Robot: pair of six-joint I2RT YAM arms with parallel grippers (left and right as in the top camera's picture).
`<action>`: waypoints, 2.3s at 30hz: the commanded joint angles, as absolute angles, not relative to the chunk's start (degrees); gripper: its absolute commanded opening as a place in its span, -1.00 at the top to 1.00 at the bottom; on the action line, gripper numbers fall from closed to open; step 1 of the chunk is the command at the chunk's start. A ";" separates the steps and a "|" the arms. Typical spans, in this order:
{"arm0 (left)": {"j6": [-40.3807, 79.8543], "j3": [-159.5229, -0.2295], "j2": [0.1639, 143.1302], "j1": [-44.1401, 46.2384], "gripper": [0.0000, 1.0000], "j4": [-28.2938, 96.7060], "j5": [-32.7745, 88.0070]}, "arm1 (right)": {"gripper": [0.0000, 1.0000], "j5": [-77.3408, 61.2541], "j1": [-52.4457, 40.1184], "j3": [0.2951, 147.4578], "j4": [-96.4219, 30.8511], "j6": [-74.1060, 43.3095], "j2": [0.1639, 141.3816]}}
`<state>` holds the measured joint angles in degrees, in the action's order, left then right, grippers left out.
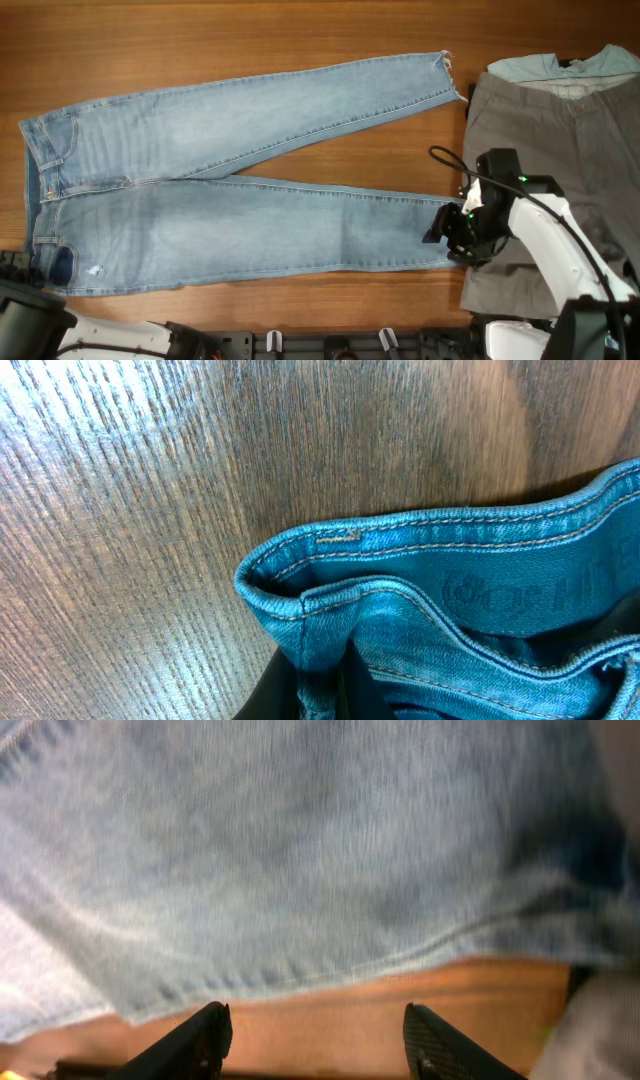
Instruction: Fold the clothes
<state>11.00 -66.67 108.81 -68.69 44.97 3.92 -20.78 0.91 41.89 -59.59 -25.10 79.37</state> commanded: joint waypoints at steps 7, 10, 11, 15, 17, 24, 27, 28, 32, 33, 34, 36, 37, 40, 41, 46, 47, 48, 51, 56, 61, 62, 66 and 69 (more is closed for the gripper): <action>11.09 -65.95 111.46 -68.69 0.91 43.24 4.91 | -0.34 -21.93 0.56 30.22 -52.18 -35.07 78.89; 11.11 -65.95 111.46 -68.69 0.91 43.24 4.95 | -0.29 -21.82 0.56 28.40 -45.78 -39.81 78.89; 11.11 -65.95 111.46 -68.69 0.91 43.27 5.15 | -0.23 -20.91 0.56 28.38 -44.62 -40.91 78.89; 11.11 -65.95 111.46 -68.69 0.91 43.29 5.58 | 0.16 -19.16 0.56 28.38 -42.44 -41.52 78.89; 11.11 -65.95 111.46 -68.69 0.91 43.24 5.58 | 0.35 -16.62 0.56 28.42 -42.28 -41.54 78.89; 11.11 -67.70 111.39 -68.69 0.92 44.82 5.58 | 0.75 -14.85 0.56 33.23 -45.74 -35.90 77.87; 11.11 -70.35 110.54 -68.69 0.92 47.92 6.83 | 0.91 -14.92 0.56 39.03 -51.62 -31.53 75.92; 11.11 -71.83 109.84 -68.69 0.92 49.67 6.79 | 0.91 -14.94 0.56 41.87 -53.93 -29.78 75.16; 11.11 -75.02 106.67 -68.69 0.92 52.66 6.83 | 0.91 -14.83 0.56 52.84 -59.64 -24.97 73.25; 11.16 -75.02 105.47 -68.69 0.92 52.84 7.11 | 0.91 -14.81 0.56 55.11 -60.75 -24.86 73.25; 11.16 -75.02 104.62 -68.69 0.92 52.99 8.01 | 0.91 -14.83 0.56 57.10 -61.47 -24.14 73.28; 11.29 -75.18 102.61 -68.69 0.92 53.28 9.61 | 0.91 -14.76 0.56 59.68 -62.48 -23.92 73.25; 12.53 -75.88 100.51 -68.69 0.92 54.68 9.56 | 0.92 -14.81 0.56 61.91 -63.42 -23.38 73.25; 14.98 -77.54 95.37 -68.69 0.92 58.04 7.29 | 0.91 -12.08 0.56 67.90 -68.18 -22.22 73.25; 15.94 -77.97 93.01 -68.69 0.92 58.94 5.41 | 0.91 -10.74 0.56 70.63 -70.65 -22.20 73.25; 18.98 -79.00 79.77 -68.14 0.92 58.52 2.59 | 0.91 -9.63 0.56 80.29 -74.67 -21.04 73.28; 19.27 -79.02 78.74 -67.85 0.92 58.33 2.20 | 0.92 -9.65 0.56 80.29 -73.06 -21.06 73.38; 20.23 -79.02 77.89 -67.33 0.92 58.28 1.34 | 0.92 -9.87 0.56 80.29 -70.67 -21.21 73.78; 20.18 -79.02 78.28 -65.34 0.92 56.62 2.15 | 0.91 -9.87 0.56 80.25 -63.51 -23.64 76.82; 19.97 -79.02 79.48 -60.23 0.92 53.12 -0.93 | 0.92 -10.61 -0.05 80.25 -51.59 -24.64 85.97; 19.79 -78.98 81.58 -57.63 0.92 52.88 -5.04 | 0.91 -14.94 -1.52 80.25 -42.61 -27.14 97.01; 19.77 -78.98 82.48 -57.12 0.92 52.84 -5.04 | 0.91 -15.99 -1.67 80.25 -40.75 -27.22 98.98; 19.81 -78.98 86.65 -53.69 0.92 50.04 -5.02 | 0.91 -17.06 -3.03 80.25 -35.00 -31.07 105.06; 19.84 -78.98 89.17 -50.37 0.92 46.83 -5.04 | 0.44 -17.06 -4.62 80.25 -27.81 -35.40 107.98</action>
<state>19.29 -77.54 86.89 -53.04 49.91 -1.93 -18.39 -3.62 79.13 -32.75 -29.95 104.97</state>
